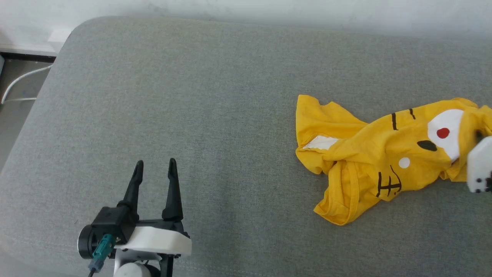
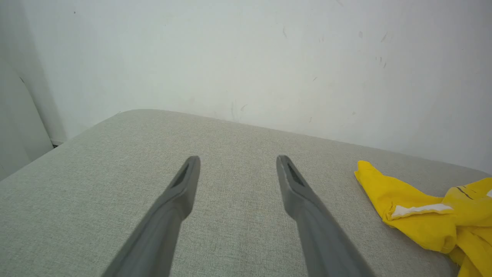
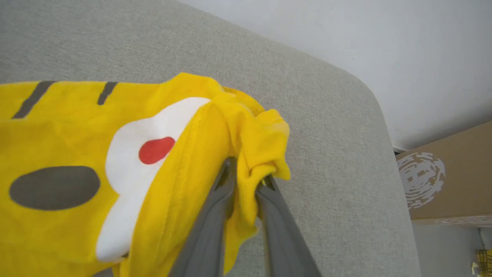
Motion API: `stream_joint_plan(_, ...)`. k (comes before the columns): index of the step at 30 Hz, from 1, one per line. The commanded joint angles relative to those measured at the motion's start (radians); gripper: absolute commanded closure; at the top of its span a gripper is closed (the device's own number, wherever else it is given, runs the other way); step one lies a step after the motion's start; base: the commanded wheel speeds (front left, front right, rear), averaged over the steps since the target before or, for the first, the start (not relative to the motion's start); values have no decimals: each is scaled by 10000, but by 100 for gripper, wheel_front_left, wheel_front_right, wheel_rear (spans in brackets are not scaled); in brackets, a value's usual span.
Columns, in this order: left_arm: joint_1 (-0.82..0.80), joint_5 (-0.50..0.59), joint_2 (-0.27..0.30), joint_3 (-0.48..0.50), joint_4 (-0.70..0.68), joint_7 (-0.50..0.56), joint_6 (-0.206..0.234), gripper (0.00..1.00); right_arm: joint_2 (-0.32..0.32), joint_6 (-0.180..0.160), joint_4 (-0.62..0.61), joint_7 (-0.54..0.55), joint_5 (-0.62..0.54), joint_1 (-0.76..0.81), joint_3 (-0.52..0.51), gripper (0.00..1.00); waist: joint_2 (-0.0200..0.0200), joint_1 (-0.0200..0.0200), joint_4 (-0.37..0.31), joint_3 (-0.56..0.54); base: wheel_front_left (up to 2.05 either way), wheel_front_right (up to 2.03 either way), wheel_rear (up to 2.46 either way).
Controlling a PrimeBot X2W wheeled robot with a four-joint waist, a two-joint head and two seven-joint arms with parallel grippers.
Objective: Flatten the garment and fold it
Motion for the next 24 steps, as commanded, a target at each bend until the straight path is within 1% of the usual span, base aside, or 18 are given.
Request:
stream_joint_plan(1, 31, 149, -13, 28, 38, -47, -120, 0, 295, -19, -83, -218, -86, -17, -2, 0, 0, 0, -72, -98, 0, 0, 0)
stream_joint_plan(3, 61, 182, -13, 11, 46, -47, -129, 0, 495, -19, -261, -367, 4, -116, 72, 0, 0, 0, -126, -188, 0, 0, 0)
stream_joint_plan(6, 87, 190, -13, -15, 38, -47, -119, 0, 693, -19, -873, -488, 279, -326, 414, 0, 0, 0, -203, -305, 0, 0, 0)
stream_joint_plan(8, 117, 187, -13, -13, 27, -47, -93, 0, 801, -19, -1470, -424, 568, -428, 815, 0, 0, 0, -272, -368, 0, 0, 0)
stream_joint_plan(10, 157, 177, -13, -22, 11, -47, -70, 0, 922, -19, -2134, -139, 950, -418, 1307, 0, 0, 0, -330, -414, 0, 0, 0)
stream_joint_plan(13, 177, 159, -13, -55, 13, -47, -53, 0, 1036, -19, -3074, 607, 1650, -206, 2007, 0, 0, 0, -361, -451, 0, 0, 0)
stream_joint_plan(18, 166, 91, -13, -97, -39, -47, -37, 0, 923, -19, -4349, 2062, 2599, 523, 3130, 0, 0, 0, -281, -398, 0, 0, 0)
stream_joint_plan(21, 118, 29, -13, -118, -64, -47, -32, 0, 805, -19, -4585, 3173, 3026, 1123, 3534, 0, 0, 0, -172, -287, 0, 0, 0)
stream_joint_plan(24, 72, -24, -13, -145, -79, -47, -7, 0, 621, -19, -4645, 4167, 3171, 1660, 3783, 0, 0, 0, -26, -177, 0, 0, 0)
